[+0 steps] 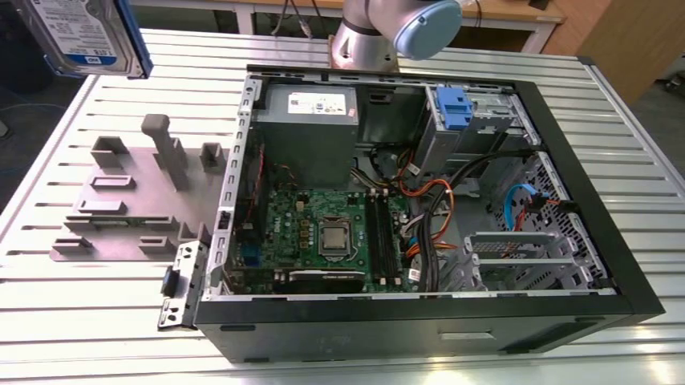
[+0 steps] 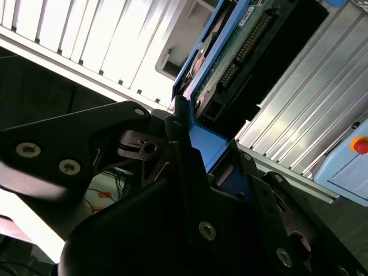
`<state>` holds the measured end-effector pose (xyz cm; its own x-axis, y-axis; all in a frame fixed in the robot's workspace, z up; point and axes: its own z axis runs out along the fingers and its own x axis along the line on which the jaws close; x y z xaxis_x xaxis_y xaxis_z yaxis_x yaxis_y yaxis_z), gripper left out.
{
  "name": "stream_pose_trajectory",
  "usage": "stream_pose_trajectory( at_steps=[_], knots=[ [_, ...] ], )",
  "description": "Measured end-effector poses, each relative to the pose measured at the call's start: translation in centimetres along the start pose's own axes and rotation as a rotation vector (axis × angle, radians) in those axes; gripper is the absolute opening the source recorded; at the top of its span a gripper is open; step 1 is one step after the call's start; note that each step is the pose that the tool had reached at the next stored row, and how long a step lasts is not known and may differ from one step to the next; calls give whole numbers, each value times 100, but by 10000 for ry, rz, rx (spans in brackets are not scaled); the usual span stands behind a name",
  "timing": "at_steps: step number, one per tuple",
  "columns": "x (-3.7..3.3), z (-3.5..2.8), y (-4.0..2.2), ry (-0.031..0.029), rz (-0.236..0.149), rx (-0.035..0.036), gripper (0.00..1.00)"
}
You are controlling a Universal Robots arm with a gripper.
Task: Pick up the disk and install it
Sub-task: 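Pick up the disk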
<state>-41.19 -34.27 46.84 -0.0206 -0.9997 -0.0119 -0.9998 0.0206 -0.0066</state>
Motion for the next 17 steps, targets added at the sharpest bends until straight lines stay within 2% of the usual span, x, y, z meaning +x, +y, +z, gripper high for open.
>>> stream_pose_trajectory(
  at_steps=[7,11,17],
  knots=[
    [20,0,-97,2,0,-2,36],
    [68,0,-115,1,0,-1,36],
    [176,-2,-129,2,0,-1,36]
  ],
)
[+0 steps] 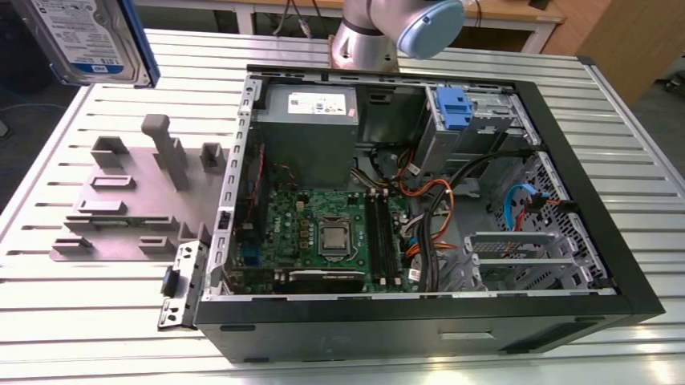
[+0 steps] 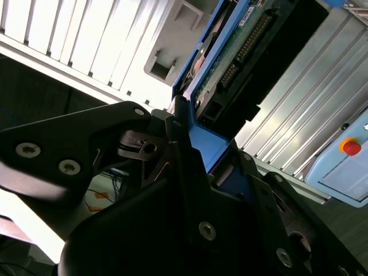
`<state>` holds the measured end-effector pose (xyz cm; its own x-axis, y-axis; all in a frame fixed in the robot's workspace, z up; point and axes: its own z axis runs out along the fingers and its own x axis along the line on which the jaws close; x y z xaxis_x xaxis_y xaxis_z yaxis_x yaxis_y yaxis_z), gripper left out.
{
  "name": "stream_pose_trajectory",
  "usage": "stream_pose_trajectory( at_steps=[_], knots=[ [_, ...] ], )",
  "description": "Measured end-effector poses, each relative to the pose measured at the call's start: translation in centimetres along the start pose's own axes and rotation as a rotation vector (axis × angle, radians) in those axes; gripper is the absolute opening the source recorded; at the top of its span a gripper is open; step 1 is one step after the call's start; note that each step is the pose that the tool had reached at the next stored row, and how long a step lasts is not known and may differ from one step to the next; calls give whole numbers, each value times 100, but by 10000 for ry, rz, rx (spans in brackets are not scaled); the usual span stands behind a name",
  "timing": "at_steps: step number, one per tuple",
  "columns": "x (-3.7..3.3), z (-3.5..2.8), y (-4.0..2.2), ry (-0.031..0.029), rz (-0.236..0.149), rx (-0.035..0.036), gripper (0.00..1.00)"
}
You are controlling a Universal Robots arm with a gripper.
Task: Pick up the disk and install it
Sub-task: 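Pick up the disk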
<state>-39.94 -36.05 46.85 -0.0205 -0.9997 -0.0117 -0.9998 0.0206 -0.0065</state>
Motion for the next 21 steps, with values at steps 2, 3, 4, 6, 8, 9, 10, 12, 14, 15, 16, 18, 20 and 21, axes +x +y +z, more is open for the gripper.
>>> stream_pose_trajectory(
  at_steps=[2,3,4,6,8,9,10,12,14,15,16,18,20,21],
  knots=[
    [36,-1,-4,0,0,0,36],
    [50,-1,-6,0,1,-1,36],
    [64,0,-9,0,0,0,36],
    [85,-1,-15,2,1,-1,36],
    [101,-1,-23,4,0,1,36],
    [109,-1,-30,5,0,1,36],
    [114,-1,-42,5,1,2,36],
    [119,-1,-74,5,1,1,36],
    [122,0,-105,5,3,1,36],
    [124,-1,-121,5,4,0,36],
    [125,-1,-137,6,5,0,36],
    [130,-1,-171,6,7,0,36],
    [134,0,-210,5,8,1,36],
    [136,0,-229,5,8,1,36]
  ],
)
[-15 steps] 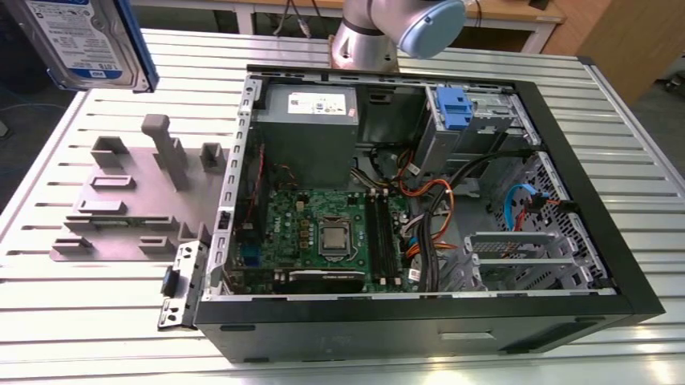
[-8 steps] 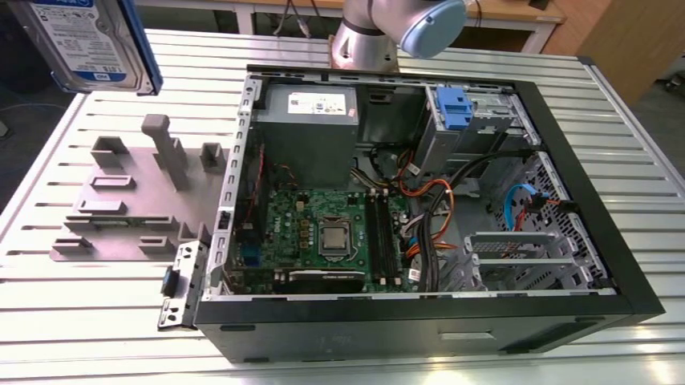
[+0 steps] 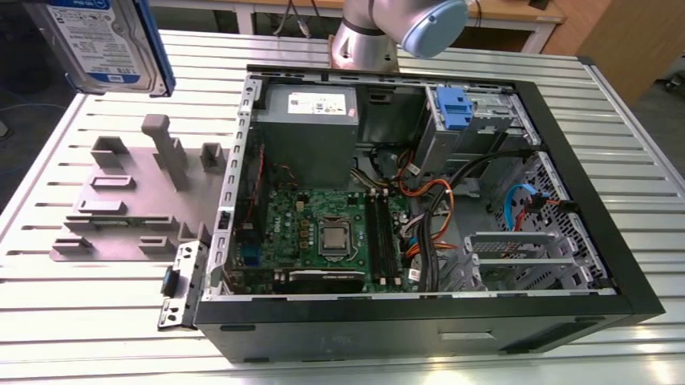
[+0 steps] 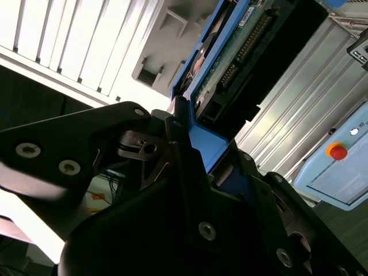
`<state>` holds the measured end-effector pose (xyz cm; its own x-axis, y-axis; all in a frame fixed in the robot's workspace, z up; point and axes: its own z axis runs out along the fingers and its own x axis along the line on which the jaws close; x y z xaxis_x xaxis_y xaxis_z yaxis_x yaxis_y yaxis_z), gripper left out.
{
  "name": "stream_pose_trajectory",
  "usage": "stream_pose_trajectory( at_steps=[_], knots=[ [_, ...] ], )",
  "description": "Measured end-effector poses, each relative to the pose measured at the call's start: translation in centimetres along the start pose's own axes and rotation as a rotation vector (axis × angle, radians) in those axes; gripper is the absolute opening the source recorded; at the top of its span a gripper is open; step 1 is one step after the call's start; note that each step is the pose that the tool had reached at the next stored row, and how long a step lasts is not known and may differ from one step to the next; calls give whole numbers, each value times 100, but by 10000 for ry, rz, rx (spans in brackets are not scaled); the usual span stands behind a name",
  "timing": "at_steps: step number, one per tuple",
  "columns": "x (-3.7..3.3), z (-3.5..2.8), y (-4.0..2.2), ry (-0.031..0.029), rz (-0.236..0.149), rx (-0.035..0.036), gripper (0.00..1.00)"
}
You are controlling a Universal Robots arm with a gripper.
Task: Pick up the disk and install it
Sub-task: 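Pick up the disk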
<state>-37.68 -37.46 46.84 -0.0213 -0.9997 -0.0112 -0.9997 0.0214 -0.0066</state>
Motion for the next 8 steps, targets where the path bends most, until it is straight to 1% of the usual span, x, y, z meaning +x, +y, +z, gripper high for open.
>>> stream_pose_trajectory(
  at_steps=[3,8],
  knots=[
    [12,0,-51,1,3,0,36],
    [41,0,-115,0,11,0,36]
  ],
)
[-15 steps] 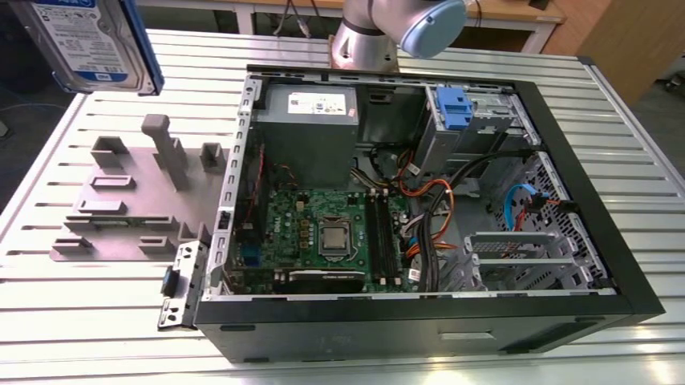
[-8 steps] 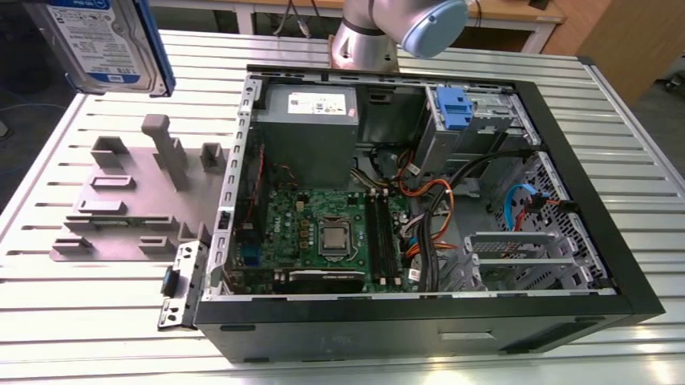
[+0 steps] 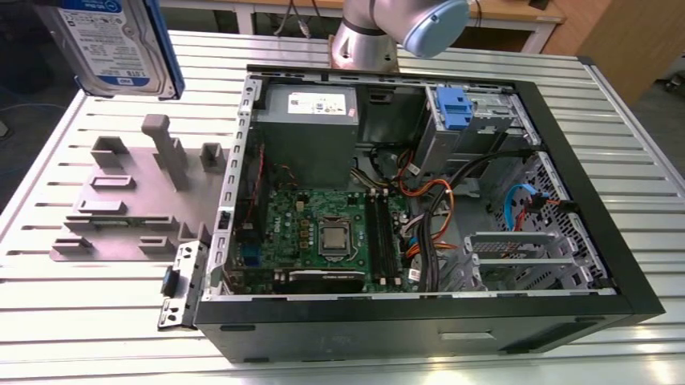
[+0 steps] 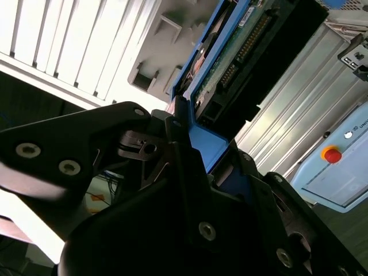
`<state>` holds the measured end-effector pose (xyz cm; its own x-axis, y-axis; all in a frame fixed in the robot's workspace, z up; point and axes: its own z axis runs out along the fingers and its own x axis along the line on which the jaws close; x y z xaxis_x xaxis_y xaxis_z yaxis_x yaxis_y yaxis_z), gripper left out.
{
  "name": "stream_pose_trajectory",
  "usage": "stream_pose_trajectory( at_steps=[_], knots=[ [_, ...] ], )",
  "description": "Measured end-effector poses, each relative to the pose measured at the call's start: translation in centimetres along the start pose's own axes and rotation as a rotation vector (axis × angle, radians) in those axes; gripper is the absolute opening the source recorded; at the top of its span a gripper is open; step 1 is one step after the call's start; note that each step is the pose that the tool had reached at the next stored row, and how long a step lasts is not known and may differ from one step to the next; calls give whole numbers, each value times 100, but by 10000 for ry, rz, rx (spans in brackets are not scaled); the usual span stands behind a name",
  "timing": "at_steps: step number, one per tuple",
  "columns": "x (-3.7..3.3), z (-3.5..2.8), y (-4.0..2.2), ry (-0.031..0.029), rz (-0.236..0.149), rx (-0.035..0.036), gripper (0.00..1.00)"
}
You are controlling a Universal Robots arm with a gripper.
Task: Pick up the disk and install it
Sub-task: 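Pick up the disk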
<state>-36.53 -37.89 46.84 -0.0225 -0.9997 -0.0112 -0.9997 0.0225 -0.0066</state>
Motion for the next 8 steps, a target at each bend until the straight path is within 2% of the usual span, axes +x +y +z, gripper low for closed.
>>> stream_pose_trajectory(
  at_steps=[8],
  knots=[
    [60,-1,-88,1,20,-1,36]
  ],
)
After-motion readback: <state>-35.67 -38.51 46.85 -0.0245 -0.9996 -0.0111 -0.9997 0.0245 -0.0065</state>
